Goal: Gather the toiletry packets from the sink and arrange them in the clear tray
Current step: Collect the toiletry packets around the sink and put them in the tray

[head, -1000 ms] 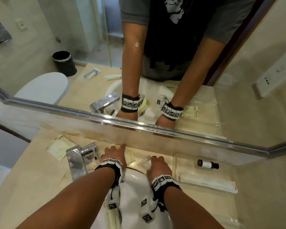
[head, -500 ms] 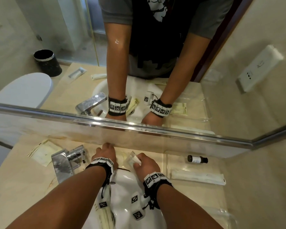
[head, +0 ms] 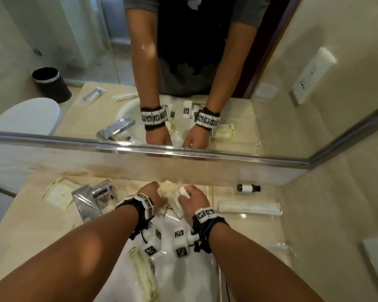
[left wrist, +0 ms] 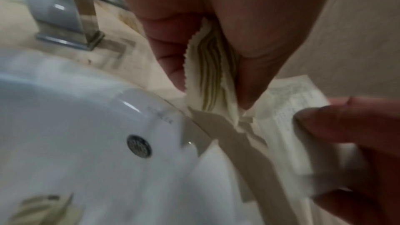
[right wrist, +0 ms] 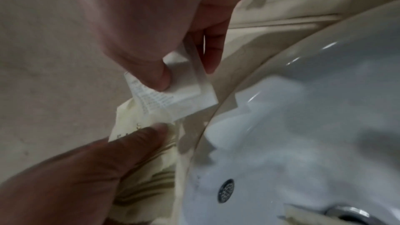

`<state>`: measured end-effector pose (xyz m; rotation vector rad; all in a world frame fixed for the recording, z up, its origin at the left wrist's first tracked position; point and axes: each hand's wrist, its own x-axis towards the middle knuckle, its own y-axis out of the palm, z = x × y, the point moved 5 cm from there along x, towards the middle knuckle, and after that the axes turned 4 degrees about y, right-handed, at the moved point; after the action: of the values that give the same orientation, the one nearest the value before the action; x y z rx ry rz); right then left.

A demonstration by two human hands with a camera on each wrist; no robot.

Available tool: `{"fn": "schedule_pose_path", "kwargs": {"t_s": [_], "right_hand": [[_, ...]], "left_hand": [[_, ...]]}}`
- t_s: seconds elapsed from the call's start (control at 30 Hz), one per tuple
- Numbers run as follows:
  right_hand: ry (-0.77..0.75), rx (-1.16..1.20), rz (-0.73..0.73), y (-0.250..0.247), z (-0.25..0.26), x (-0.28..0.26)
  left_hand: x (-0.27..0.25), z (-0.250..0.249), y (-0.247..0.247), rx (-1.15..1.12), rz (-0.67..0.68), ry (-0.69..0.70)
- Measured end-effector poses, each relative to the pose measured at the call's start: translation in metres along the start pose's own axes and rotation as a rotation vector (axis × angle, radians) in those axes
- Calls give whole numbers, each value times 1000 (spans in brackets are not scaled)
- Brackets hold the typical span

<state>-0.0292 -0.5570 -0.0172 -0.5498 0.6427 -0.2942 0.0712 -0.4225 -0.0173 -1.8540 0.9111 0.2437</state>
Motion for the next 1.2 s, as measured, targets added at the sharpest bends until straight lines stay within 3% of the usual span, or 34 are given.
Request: {"fn": "schedule_pose_path", "kwargs": {"t_s": [0.13,0.4,0.6,0.73,0.93,1.2], "right_hand": [[15,53,-66,-16,-6,-20],[-35,84,-116,-39,-13,-64],[12,175,-47,-63,-47,-107],[54,171,-77,-89,-84,-129],[99,39,-222,-123,-146,-154],[185,-60,-184,-111,-188,-152]], "left_hand": [[-29,-24,2,-83,-34,123],[-79,-44,13,-319,-67,32],[-113,-67,34,-227,-75,118],[-131,-91,55,-141,-37,207],[-143,-106,88,24,7,185],[-144,-109,114,57,21,197]]}}
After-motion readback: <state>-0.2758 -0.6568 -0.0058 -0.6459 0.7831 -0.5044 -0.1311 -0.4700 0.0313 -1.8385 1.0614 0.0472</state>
